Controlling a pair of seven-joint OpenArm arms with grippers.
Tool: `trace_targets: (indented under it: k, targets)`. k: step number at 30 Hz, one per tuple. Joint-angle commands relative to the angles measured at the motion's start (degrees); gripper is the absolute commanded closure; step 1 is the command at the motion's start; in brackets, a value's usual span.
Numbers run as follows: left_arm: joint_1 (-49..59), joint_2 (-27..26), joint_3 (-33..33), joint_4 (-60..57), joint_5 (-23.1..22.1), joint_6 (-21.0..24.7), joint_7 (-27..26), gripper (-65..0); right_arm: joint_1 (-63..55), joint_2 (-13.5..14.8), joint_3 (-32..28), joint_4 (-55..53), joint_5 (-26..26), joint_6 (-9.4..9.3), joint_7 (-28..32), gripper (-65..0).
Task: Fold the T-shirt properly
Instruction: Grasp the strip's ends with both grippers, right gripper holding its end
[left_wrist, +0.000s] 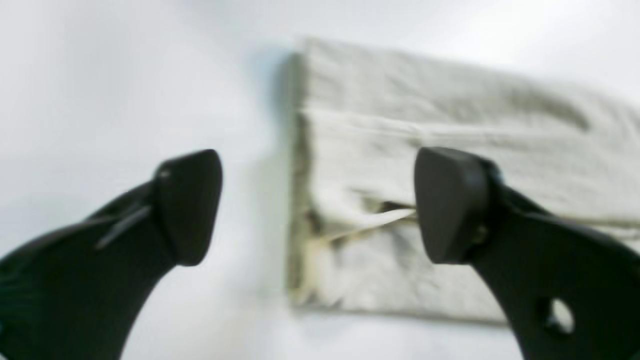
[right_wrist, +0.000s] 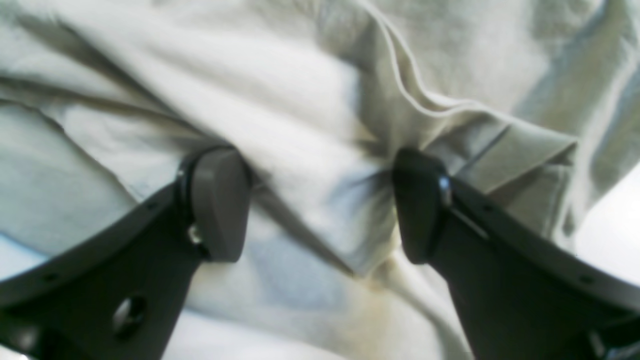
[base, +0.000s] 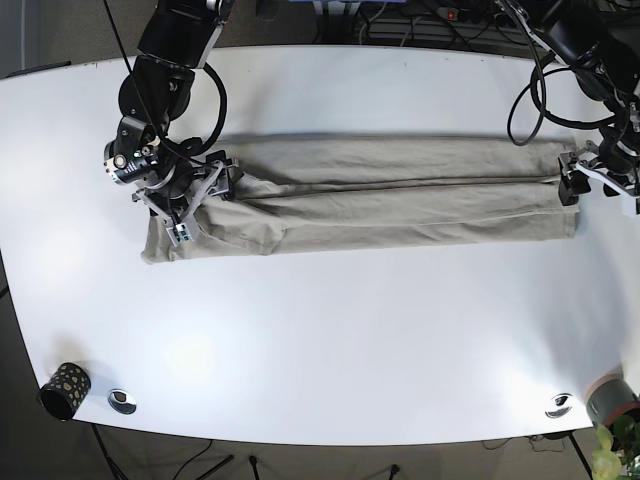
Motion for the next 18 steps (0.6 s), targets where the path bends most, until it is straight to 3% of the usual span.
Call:
trace_targets:
  k: [1,15,18]
  targets:
    - [-0.5,-0.4,-0.1,-1.5,-1.1,-0.1,-0.3,-59.2,0.7,0.4,0.1,1.1,0.7,-0.1,0.3,-42.2]
    - [-3.6,-0.2,0.0,-13.7,-1.4,-0.1,-0.3,-59.0,0.6,0.4,0.2,1.1,0.6,-0.1,0.3,-42.2]
    - [-3.6,-0.1,1.0,-13.7,-1.4,-0.1,-0.3,-51.1,0.6,0.4,0.2,1.1,0.6,-0.1,0.3,-42.2]
